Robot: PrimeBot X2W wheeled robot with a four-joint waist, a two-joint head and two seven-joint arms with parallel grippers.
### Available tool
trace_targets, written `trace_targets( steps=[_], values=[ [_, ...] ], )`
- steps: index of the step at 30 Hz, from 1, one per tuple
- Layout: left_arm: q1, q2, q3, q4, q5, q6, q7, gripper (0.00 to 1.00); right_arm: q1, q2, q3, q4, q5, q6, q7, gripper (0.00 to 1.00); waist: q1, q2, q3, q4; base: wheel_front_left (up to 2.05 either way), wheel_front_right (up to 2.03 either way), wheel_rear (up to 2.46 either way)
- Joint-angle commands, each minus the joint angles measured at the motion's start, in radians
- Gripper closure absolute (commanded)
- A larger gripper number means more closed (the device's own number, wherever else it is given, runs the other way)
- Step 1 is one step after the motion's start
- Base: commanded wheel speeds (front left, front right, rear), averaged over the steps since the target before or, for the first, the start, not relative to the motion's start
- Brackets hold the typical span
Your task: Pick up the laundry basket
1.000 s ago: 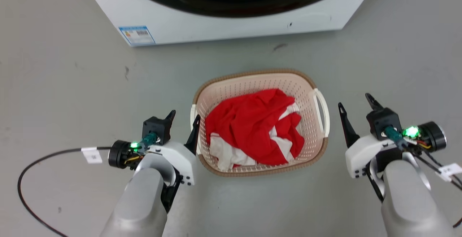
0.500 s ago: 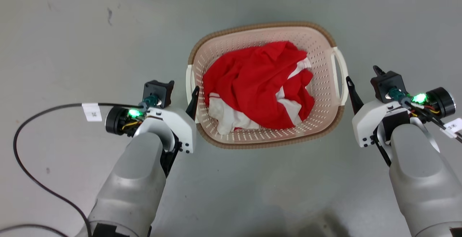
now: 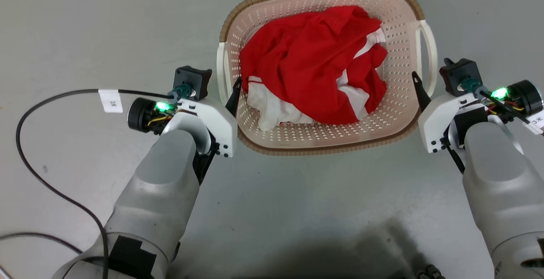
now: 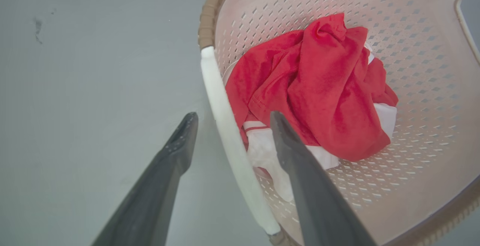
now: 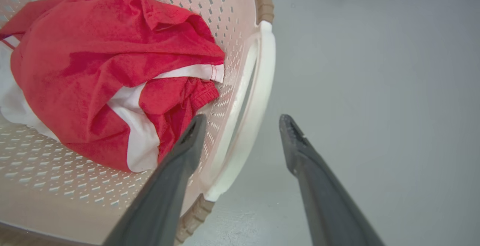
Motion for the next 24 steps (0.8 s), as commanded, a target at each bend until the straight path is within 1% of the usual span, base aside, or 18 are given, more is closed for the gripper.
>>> trace_targets(
  steps=[1, 16, 17, 18, 19, 20, 24],
  values=[
    [-0.022, 0.001, -0.012, 0.001, -0.013, -0.002, -0.003, 0.0, -0.026, -0.006, -0.005, 0.011, -0.012, -0.001, -0.002, 0.0, -0.0001, 0.0, 0.022, 0.004, 0.0, 0.0, 0.0],
    [-0.086, 0.001, -0.122, 0.022, -0.106, -0.002, -0.003, 0.0, -0.096, 0.01, -0.058, 0.079, -0.079, -0.001, -0.002, 0.0, -0.0001, 0.0, 0.087, 0.021, 0.0, 0.0, 0.0],
    [-0.088, 0.001, -0.128, 0.024, -0.109, -0.002, -0.003, 0.0, -0.099, 0.012, -0.061, 0.082, -0.082, -0.001, -0.002, 0.44, -0.0001, 0.0, 0.088, 0.022, 0.0, 0.0, 0.0],
    [-0.091, 0.001, -0.132, 0.026, -0.11, -0.002, -0.003, 0.52, -0.104, 0.012, -0.064, 0.08, -0.085, -0.001, -0.002, 0.92, -0.0001, 0.0, 0.09, 0.022, 0.0, 0.0, 0.0],
    [-0.096, 0.001, -0.135, 0.026, -0.111, -0.002, -0.003, 0.95, -0.108, 0.013, -0.065, 0.083, -0.089, -0.001, -0.002, 1.0, -0.0001, 0.0, 0.091, 0.022, 0.0, 0.0, 0.0],
    [-0.098, 0.001, -0.137, 0.028, -0.113, -0.002, -0.003, 1.0, -0.108, 0.016, -0.066, 0.094, -0.09, -0.001, -0.002, 1.0, -0.0001, 0.0, 0.092, 0.023, 0.0, 0.0, 0.0],
    [-0.102, 0.001, -0.149, 0.039, -0.12, -0.006, -0.002, 1.0, -0.117, 0.022, -0.067, 0.109, -0.098, -0.001, -0.001, 1.0, -0.0001, 0.0, 0.088, 0.021, 0.0, 0.0, 0.0]
  ],
)
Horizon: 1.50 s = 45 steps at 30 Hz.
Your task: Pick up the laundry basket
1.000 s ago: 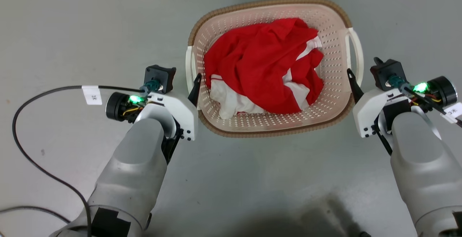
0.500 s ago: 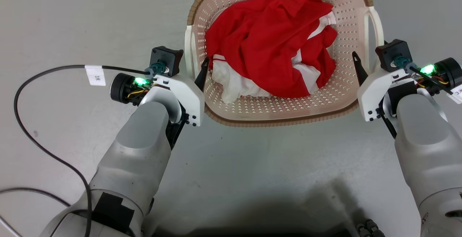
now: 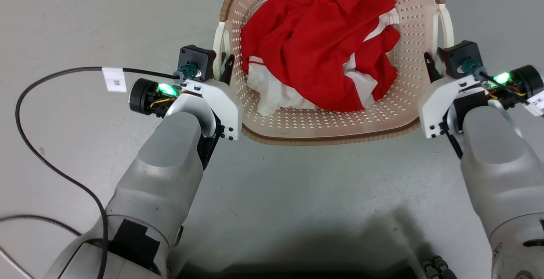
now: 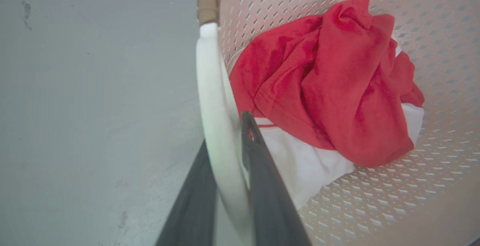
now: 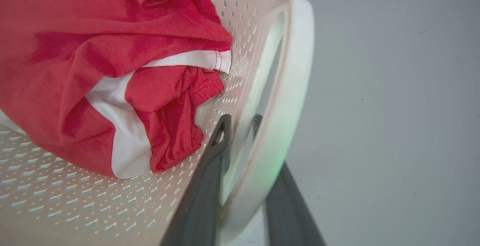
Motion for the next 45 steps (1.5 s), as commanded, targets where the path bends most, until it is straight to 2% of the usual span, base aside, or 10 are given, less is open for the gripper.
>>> trace_targets(
  steps=[1, 13, 20, 27, 32, 45],
  values=[
    [-0.011, 0.001, -0.012, 0.007, 0.0, -0.011, -0.001, 1.0, -0.015, 0.007, 0.005, 0.007, -0.015, 0.0, 0.0, 1.0, 0.0, 0.0001, -0.004, -0.001, 0.0, 0.0, 0.0],
    [0.026, -0.004, -0.041, 0.018, -0.049, -0.012, -0.004, 1.0, 0.025, 0.025, 0.029, 0.047, -0.031, 0.0, 0.001, 1.0, 0.0, 0.0001, -0.109, -0.003, 0.0, 0.0, 0.0],
    [0.079, -0.004, -0.047, 0.052, -0.092, -0.012, -0.003, 1.0, 0.064, 0.037, 0.069, 0.068, -0.01, 0.0, 0.014, 1.0, 0.0, 0.0001, -0.244, 0.005, 0.0, 0.0, 0.0],
    [0.158, -0.003, -0.07, 0.072, -0.146, -0.012, 0.06, 1.0, 0.139, 0.043, 0.135, 0.072, 0.029, 0.0, 0.065, 1.0, 0.0, 0.0001, -0.39, 0.01, 0.0, 0.0, 0.0],
    [0.208, -0.003, -0.103, 0.068, -0.19, -0.012, 0.121, 1.0, 0.211, 0.044, 0.255, 0.071, 0.144, 0.0, 0.115, 1.0, 0.0, 0.0001, -0.496, 0.018, 0.0, 0.0, 0.0],
    [0.336, 0.021, -0.19, 0.036, -0.301, -0.012, 0.273, 1.0, 0.332, 0.049, 0.645, 0.069, 0.535, 0.001, 0.276, 1.0, 0.0, 0.0001, -0.72, 0.016, 0.0, 0.0, 0.0]
  ],
)
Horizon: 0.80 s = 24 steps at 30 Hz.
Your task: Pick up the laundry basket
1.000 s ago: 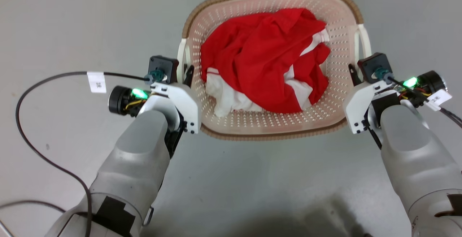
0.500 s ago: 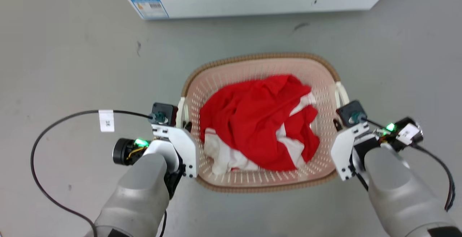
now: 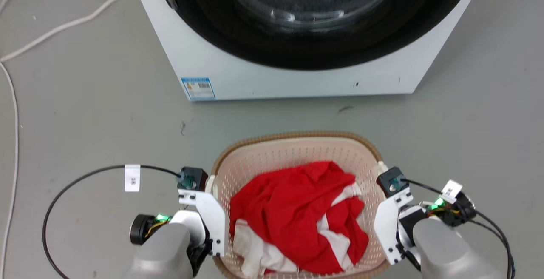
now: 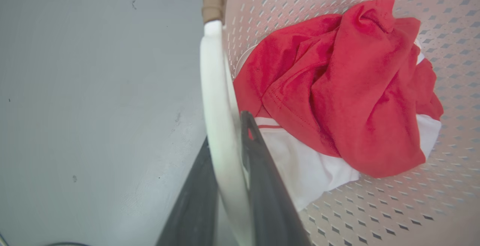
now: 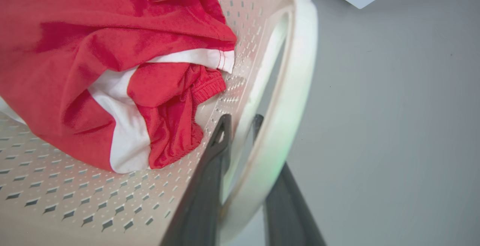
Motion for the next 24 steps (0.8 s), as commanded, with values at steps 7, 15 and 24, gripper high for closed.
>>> trace_targets(
  steps=[7, 15, 24],
  values=[
    [0.066, -0.003, -0.049, -0.032, -0.051, -0.013, 0.047, 1.0, 0.07, 0.017, 0.173, -0.034, 0.163, 0.007, 0.076, 1.0, 0.0003, -0.0001, -0.15, -0.009, 0.0, 0.0, 0.0],
    [0.103, 0.007, -0.087, -0.035, -0.096, -0.013, 0.072, 1.0, 0.11, 0.01, 0.303, -0.048, 0.304, 0.008, 0.125, 1.0, 0.0003, -0.0001, -0.227, -0.02, 0.0, 0.0, 0.0],
    [0.12, 0.012, -0.12, -0.027, -0.134, -0.013, 0.085, 1.0, 0.119, -0.021, 0.418, -0.078, 0.441, 0.008, 0.171, 1.0, 0.0003, -0.0001, -0.269, -0.031, 0.0, 0.0, 0.0]
  ],
)
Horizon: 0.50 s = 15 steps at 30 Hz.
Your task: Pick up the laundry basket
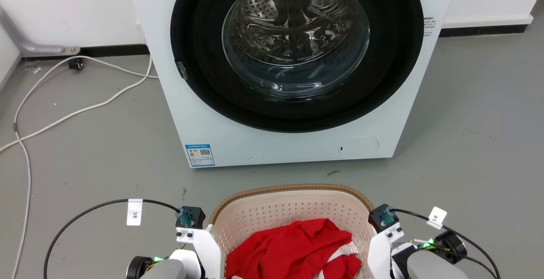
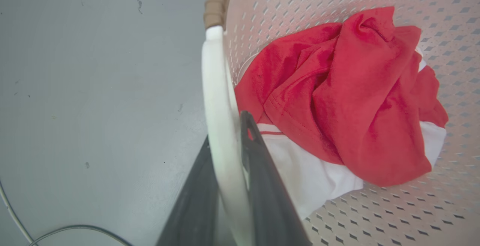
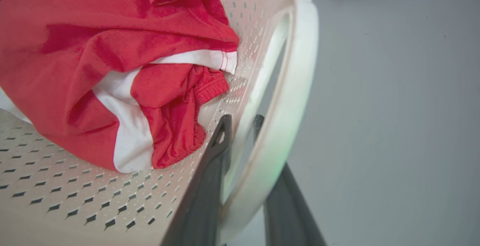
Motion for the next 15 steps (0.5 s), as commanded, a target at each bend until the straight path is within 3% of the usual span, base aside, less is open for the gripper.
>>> trace_targets(
  steps=[1, 15],
  values=[
    [0.0, -0.017, -0.008, -0.015, -0.005, -0.013, -0.002, 1.0, 0.017, 0.012, 0.023, -0.017, 0.014, 0.014, 0.002, 1.0, 0.0001, -0.0001, -0.007, -0.003, 0.0, 0.0, 0.0],
    [0.014, -0.007, -0.05, 0.001, -0.046, -0.012, 0.003, 1.0, 0.022, -0.011, 0.153, -0.021, 0.154, 0.014, 0.008, 1.0, 0.0001, -0.0001, -0.041, -0.02, 0.0, 0.0, 0.0]
  ],
)
